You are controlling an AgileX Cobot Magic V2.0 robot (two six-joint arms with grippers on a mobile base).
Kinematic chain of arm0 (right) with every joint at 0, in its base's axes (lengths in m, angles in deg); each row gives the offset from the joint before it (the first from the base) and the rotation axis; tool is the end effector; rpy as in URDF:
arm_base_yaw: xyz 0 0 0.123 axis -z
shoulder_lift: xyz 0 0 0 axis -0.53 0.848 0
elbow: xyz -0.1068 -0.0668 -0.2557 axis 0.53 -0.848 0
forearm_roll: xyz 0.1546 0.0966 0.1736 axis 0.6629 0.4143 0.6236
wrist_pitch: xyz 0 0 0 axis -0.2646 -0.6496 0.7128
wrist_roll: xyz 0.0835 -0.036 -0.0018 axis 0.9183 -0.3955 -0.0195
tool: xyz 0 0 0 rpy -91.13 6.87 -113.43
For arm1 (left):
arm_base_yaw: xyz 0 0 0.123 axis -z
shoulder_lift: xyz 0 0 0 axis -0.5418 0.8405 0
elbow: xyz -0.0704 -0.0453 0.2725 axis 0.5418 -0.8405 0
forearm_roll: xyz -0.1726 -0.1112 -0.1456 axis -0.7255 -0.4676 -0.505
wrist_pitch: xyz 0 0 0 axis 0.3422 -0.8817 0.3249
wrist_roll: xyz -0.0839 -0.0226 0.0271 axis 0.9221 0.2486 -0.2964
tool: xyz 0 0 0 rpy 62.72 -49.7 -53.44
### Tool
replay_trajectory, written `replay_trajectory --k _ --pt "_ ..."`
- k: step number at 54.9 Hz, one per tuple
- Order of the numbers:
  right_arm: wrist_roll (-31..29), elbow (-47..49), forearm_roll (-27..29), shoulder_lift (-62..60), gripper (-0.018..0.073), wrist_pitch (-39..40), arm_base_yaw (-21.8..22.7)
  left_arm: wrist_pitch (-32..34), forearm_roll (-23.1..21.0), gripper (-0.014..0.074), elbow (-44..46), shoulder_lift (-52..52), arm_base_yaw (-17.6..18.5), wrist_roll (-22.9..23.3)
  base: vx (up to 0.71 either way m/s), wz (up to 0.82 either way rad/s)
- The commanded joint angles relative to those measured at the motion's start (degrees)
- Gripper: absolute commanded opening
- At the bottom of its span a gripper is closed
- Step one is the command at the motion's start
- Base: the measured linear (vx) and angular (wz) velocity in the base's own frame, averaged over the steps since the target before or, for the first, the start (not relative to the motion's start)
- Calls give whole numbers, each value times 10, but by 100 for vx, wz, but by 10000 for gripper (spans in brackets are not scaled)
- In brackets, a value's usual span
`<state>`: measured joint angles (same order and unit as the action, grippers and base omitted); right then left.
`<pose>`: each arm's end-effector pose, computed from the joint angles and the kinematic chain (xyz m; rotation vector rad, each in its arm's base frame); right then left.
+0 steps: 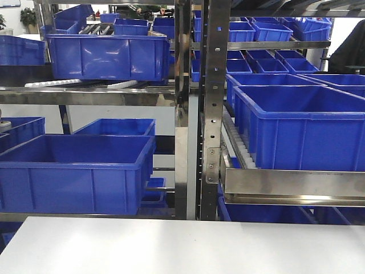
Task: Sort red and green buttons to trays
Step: 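Lower the left gripper over the green-capped button on the table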
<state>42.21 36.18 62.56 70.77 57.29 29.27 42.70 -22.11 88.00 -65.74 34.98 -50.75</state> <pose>0.0565 0.0020 0.1922 -0.0139 1.6244 0.0497 0.0565 -0.0020 0.1923 -0.0568 1.6368 -0.1112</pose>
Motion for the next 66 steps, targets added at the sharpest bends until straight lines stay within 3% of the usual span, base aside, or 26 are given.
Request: replay_trajectory --k 1,37,51,61,66 --pt "-5 -8 -3 -5 -9 48 1 46 -4 -6 11 -9 0 3 0 0" --pt "-5 -8 -3 -5 -9 48 1 62 -4 -6 12 -9 0 3 0 0" --pt "-5 -8 -2 -5 -9 80 1 150 -25 -6 14 -9 0 47 0 0" --pt "-5 1 -1 -5 -9 163 1 161 -13 -6 41 -9 0 46 0 0" --pt "-3 39 3 -3 -9 125 1 155 -11 -6 73 -8 0 26 0 0"
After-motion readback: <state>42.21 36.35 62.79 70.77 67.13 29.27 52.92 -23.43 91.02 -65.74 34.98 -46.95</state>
